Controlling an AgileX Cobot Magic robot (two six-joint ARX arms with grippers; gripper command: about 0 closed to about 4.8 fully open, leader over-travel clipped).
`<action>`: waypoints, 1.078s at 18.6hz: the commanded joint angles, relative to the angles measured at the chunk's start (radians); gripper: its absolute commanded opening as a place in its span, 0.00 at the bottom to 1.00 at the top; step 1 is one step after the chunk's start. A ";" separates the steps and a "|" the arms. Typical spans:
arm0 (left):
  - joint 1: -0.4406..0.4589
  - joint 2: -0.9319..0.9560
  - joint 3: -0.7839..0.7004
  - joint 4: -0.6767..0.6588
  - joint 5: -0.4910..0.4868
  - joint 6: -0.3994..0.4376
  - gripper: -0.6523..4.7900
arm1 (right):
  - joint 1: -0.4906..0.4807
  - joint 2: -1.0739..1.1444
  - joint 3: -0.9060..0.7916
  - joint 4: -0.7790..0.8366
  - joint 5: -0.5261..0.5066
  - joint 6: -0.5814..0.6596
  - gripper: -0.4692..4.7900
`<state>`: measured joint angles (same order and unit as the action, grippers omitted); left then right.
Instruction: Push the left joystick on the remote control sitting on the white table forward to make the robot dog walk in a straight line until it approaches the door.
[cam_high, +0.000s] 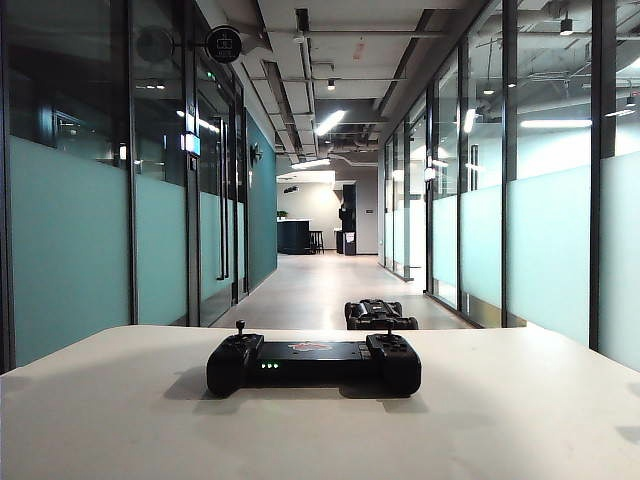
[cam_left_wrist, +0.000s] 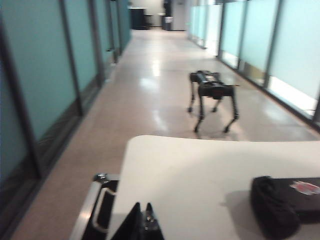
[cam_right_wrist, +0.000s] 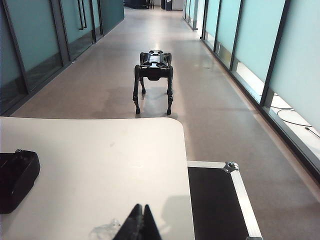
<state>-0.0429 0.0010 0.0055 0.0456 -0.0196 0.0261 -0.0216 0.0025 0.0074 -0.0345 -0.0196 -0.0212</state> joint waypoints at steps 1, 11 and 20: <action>0.002 0.000 0.002 -0.003 -0.029 0.000 0.11 | 0.000 -0.003 -0.009 0.014 0.001 -0.003 0.08; 0.002 0.000 0.010 0.001 -0.030 -0.018 0.11 | 0.005 -0.003 0.009 0.025 0.002 -0.007 0.08; 0.001 0.043 0.047 0.007 -0.029 -0.064 0.11 | 0.008 0.001 0.073 0.040 0.002 -0.010 0.08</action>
<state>-0.0425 0.0330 0.0364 0.0338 -0.0460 -0.0353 -0.0147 0.0044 0.0689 -0.0166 -0.0193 -0.0277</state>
